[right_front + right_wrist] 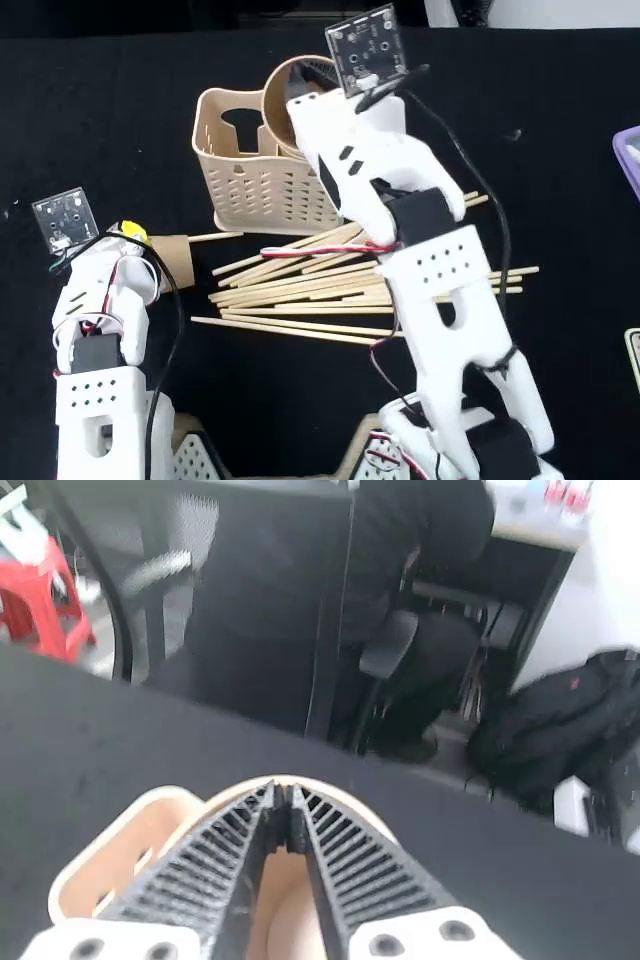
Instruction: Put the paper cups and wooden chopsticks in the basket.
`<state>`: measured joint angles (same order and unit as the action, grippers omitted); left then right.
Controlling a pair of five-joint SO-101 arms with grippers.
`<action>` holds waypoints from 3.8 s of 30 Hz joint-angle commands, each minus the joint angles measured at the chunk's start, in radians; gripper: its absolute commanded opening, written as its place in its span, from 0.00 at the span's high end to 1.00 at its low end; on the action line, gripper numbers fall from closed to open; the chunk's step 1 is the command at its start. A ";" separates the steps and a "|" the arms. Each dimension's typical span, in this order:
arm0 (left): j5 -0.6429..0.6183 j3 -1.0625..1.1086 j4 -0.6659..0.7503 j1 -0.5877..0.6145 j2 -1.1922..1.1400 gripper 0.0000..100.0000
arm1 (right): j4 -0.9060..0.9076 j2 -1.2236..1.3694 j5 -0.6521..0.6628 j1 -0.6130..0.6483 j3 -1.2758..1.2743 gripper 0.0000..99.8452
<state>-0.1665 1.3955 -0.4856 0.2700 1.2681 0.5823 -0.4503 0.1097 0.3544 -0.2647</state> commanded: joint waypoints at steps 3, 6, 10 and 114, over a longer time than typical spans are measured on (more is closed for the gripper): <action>-0.012 -0.002 0.021 -0.013 0.021 0.97 | -0.040 -0.016 0.008 -0.012 0.005 0.99; -0.012 -0.002 0.021 -0.013 0.021 0.97 | -0.037 -0.022 0.011 -0.012 0.002 0.99; -0.012 -0.002 0.021 -0.013 0.021 0.97 | -0.037 -0.025 0.011 -0.014 -0.012 0.99; 0.408 -1.089 -0.996 0.143 -0.933 0.97 | 0.189 -0.935 0.074 -0.135 -1.161 0.98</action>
<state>0.2493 0.3751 -1.4246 0.4312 0.2708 0.7787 -1.3633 0.1757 0.2148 -1.4277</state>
